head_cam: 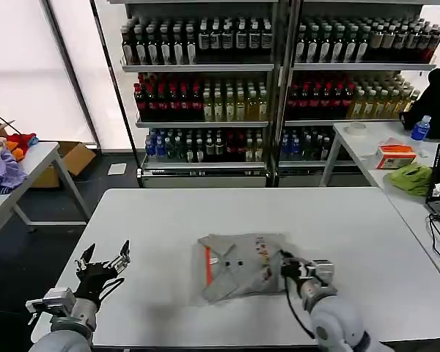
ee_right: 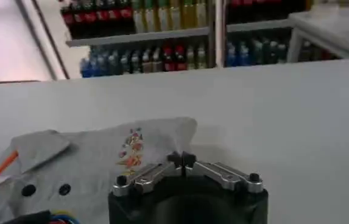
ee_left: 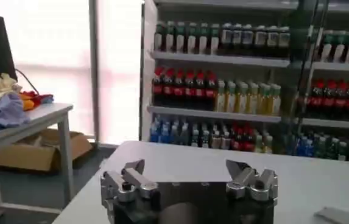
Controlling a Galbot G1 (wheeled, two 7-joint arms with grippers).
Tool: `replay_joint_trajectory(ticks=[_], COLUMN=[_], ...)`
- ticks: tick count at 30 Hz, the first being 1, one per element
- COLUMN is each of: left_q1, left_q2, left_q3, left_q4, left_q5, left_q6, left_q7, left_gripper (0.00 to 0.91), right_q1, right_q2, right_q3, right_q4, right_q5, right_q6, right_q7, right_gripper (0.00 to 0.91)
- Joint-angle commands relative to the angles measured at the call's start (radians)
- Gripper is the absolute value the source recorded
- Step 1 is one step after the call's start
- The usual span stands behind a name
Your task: Fold and organize the clothes.
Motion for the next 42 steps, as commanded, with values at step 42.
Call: replay_joint_trajectory(ticks=[42], left_q1=[-0.05], left_q2=[-0.037], left_q3=[0.028], left_q4=[0.048], left_q5=[0.04], left_q6=[-0.139], left_q7=[0.041], left_gripper=[0.907], right_q1=[-0.319], right_q2=[-0.052], right_q3=[0.671], right_q4=[0.105], right_q5=[-0.502], right_q6=[0.153], right_q7=[-0.215], right_gripper=[0.907])
